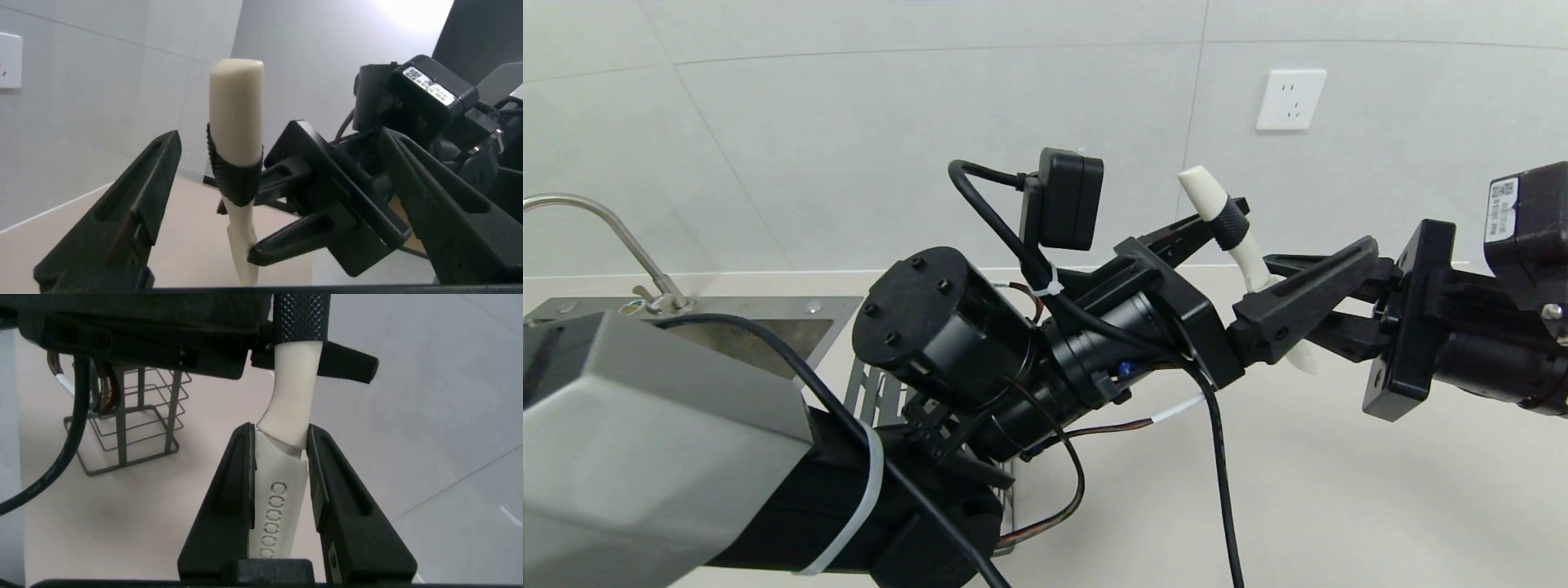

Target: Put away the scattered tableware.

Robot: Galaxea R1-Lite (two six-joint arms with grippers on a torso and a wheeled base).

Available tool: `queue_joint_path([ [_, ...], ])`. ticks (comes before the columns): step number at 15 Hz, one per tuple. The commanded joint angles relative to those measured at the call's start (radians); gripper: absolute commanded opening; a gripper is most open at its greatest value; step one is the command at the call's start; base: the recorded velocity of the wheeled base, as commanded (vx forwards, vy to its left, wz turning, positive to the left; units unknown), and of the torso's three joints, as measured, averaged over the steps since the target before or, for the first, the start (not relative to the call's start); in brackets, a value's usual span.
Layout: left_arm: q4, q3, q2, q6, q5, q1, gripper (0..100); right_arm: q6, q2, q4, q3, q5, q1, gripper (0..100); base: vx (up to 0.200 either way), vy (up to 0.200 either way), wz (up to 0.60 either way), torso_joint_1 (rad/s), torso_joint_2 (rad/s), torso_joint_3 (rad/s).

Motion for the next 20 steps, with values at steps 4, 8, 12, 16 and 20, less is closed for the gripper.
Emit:
queue_joint_path([
  [4, -0.001, -0.015, -0.006, -0.023, 0.016, 0.003, 0, 0.000, 0.011, -0.001, -0.007, 0.000, 0.001, 0, 0.000, 0.000, 0.00, 0.000, 0.00, 0.000],
  [8, -0.001, -0.015, -0.006, -0.023, 0.017, 0.003, 0, 0.000, 0.019, -0.008, -0.032, 0.000, 0.001, 0, 0.000, 0.000, 0.00, 0.000, 0.00, 0.000],
  [12, -0.001, -0.015, -0.014, -0.021, 0.023, 0.003, 0, 0.002, 0.034, -0.028, -0.026, 0.008, 0.000, 100, 0.000, 0.000, 0.00, 0.000, 0.00, 0.000],
  [16, -0.001, -0.015, -0.018, -0.015, 0.066, 0.028, 0, 0.002, 0.034, -0.039, 0.010, 0.004, 0.000, 100, 0.000, 0.000, 0.00, 0.000, 0.00, 0.000],
  [20, 0.048, -0.009, -0.069, 0.050, 0.167, 0.134, 0, 0.008, 0.027, -0.040, 0.077, 0.000, -0.025, 0, 0.000, 0.000, 0.00, 0.000, 0.00, 0.000],
])
